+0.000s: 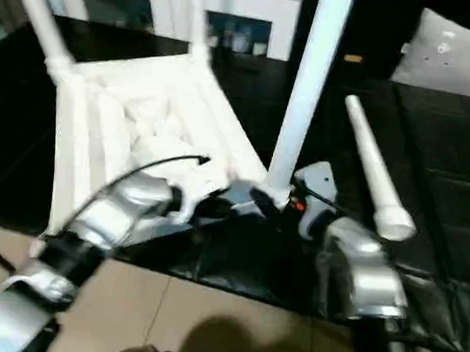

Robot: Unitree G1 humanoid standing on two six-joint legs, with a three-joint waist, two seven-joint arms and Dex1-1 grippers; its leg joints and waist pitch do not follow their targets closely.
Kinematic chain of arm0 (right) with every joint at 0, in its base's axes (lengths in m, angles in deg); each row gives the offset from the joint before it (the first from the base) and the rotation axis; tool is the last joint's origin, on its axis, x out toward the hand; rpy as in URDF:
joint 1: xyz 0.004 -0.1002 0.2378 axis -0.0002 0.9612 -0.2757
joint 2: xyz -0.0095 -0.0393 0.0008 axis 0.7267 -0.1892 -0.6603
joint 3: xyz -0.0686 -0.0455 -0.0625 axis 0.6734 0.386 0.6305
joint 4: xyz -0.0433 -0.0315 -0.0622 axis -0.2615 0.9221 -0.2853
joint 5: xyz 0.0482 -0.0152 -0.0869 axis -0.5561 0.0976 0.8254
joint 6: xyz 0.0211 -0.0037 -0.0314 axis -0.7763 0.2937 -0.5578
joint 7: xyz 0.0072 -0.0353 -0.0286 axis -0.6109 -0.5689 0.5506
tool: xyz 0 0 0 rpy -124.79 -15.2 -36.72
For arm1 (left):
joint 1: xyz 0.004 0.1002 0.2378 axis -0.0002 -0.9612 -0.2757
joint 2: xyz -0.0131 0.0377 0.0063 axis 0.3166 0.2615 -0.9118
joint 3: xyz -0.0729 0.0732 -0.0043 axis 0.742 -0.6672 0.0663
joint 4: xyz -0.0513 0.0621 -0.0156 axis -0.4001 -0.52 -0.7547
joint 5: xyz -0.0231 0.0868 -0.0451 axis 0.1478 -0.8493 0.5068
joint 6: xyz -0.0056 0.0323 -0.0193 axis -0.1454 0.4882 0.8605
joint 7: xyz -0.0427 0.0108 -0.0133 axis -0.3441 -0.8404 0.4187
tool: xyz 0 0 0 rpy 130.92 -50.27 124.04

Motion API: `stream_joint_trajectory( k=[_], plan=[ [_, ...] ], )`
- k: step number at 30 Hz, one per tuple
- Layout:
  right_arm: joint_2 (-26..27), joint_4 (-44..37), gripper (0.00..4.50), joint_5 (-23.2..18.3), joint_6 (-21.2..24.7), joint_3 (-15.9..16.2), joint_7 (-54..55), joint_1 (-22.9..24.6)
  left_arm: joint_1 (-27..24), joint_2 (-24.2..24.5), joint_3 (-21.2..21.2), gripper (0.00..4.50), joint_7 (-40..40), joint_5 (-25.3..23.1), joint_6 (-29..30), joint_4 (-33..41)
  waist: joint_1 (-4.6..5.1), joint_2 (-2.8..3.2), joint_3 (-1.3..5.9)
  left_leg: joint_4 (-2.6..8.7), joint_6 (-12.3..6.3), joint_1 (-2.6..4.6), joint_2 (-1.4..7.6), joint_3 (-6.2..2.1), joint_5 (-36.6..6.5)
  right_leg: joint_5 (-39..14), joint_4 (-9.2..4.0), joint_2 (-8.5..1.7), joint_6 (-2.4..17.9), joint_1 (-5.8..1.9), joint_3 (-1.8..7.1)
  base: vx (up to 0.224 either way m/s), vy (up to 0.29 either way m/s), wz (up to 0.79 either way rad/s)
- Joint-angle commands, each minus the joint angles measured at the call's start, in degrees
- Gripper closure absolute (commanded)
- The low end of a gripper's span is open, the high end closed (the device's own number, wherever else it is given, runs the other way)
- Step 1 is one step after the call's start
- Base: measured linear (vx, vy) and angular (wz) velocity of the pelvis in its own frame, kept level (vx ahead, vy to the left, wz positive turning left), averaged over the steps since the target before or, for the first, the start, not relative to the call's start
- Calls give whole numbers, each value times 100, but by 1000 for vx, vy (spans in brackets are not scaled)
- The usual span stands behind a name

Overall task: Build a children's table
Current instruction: Rotate leg to tighten

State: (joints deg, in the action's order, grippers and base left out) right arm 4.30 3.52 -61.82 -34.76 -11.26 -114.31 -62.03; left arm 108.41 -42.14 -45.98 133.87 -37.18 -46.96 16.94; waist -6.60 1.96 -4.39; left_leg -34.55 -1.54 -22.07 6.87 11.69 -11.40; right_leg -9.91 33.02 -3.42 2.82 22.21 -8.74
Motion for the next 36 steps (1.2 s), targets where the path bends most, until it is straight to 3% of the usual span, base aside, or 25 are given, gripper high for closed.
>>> stream_joint_trajectory(
  k=[1,3,7,9,10,14,19,26,31,36],
  plan=[
    [-223,-150,11,-126,-112,83,-581,59,88,119,-134,450,398,57,-392,208,-5,-47,424,419,-366,167,895,-442,-1023,-1252,-423,-932,770,-301,590,0,0,0],
    [-315,-161,11,-136,-140,119,-758,70,90,188,-152,450,512,63,-481,176,-52,-52,431,417,-368,155,902,-440,-963,-1152,-393,-937,783,-306,591,0,0,0],
    [-722,-99,11,-138,-418,521,-1689,98,74,565,-303,450,1544,325,-776,253,-123,-55,448,391,-428,140,880,-415,-864,-1080,-374,-940,804,-313,581,0,0,0],
    [-767,-53,11,-162,-427,577,-1858,78,91,636,-335,450,1727,354,-816,256,-199,-38,461,382,-439,164,895,-411,-843,-1155,-378,-936,797,-288,577,0,0,0],
    [-785,-28,38,-174,-434,597,-1926,67,100,662,-347,450,1804,365,-845,249,-213,-35,463,384,-440,168,905,-413,-843,-1168,-384,-932,794,-284,575,0,0,0],
    [-770,76,72,-245,-393,673,-2186,9,158,751,-451,450,2117,367,-1026,220,-299,-29,477,408,-280,203,962,-437,-973,-1197,-354,-938,813,-258,582,0,0,0],
    [-730,153,115,-231,-471,818,-2325,16,226,730,-466,450,2150,331,-1138,76,-306,-44,469,402,-136,180,924,-433,-1136,-1444,-395,-990,790,-290,593,0,0,0],
    [-699,143,172,-294,-404,843,-2413,20,257,747,-445,450,2207,346,-1174,25,-300,-47,465,403,-190,176,927,-438,-1055,-1370,-382,-973,792,-287,591,0,0,0],
    [-689,129,183,-344,-375,879,-2479,61,265,743,-404,450,2185,369,-1137,-27,-301,-45,469,399,-221,185,931,-435,-1006,-1290,-370,-962,807,-279,587,0,0,0],
    [-178,-207,184,-405,0,730,-1554,203,327,343,21,450,1453,634,-222,-52,-277,-48,429,434,-154,184,963,-467,-1110,-1460,-394,-965,798,-264,591,0,0,0]
  ],
)
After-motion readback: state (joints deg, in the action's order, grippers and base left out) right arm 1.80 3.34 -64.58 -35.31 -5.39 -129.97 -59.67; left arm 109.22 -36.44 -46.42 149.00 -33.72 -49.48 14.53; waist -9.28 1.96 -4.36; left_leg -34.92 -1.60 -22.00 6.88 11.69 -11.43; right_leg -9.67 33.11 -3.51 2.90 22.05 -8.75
